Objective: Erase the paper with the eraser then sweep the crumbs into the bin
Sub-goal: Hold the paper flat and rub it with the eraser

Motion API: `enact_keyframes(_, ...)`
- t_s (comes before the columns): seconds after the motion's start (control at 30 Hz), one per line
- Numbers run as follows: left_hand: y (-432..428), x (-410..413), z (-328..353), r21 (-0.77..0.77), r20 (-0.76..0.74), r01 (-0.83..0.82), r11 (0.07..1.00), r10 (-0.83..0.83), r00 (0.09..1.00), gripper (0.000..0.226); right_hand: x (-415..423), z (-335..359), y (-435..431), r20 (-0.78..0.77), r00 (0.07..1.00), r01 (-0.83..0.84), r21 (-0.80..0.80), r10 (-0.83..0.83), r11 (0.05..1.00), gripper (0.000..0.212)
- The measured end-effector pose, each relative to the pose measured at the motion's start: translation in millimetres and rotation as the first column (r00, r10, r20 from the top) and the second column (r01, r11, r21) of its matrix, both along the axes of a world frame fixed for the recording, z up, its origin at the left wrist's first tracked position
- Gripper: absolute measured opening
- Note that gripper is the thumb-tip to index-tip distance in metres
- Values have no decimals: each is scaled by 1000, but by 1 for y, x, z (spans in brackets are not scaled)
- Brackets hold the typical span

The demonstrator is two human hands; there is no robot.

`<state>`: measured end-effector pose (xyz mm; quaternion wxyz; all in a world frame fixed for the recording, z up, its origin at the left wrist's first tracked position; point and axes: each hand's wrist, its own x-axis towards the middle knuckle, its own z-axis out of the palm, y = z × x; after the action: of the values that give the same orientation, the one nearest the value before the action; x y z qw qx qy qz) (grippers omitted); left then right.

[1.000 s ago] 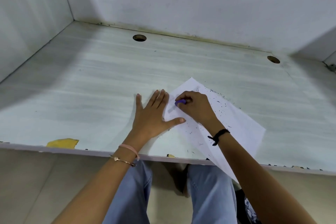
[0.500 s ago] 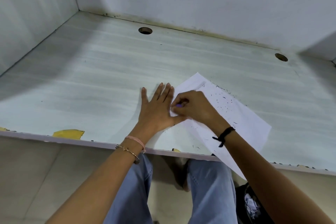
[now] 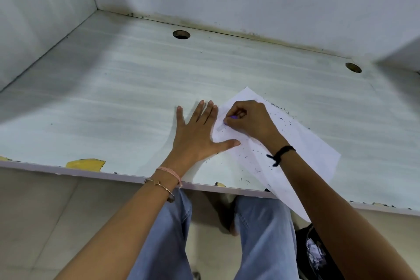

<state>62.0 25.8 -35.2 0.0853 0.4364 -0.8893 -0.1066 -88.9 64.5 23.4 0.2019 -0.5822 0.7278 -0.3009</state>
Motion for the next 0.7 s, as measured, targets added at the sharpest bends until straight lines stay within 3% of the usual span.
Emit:
enact_keyframes(0.13, -2, 0, 1, 0, 52, 23, 1000, -23, 998, 108, 19, 2, 14, -7, 970, -241, 131, 244, 962, 5)
enact_keyframes(0.3, 0, 0, -1, -8, -8, -2, 1000, 2, 1000, 114, -5, 0, -1, 27, 1000, 11, -20, -10, 1000, 4)
enact_keyframes(0.43, -3, 0, -1, -9, 46, 23, 1000, -22, 999, 108, 22, -1, 18, -13, 974, -226, 75, 227, 971, 5)
enact_keyframes(0.6, 1, -1, 0, 4, -15, -8, 1000, 8, 1000, 115, -10, 0, -6, 42, 999, 34, -41, -32, 999, 4)
enact_keyframes(0.7, -2, -1, -1, -13, 15, 7, 1000, -7, 1000, 117, 7, 0, 6, -16, 996, -84, 32, 85, 996, 7)
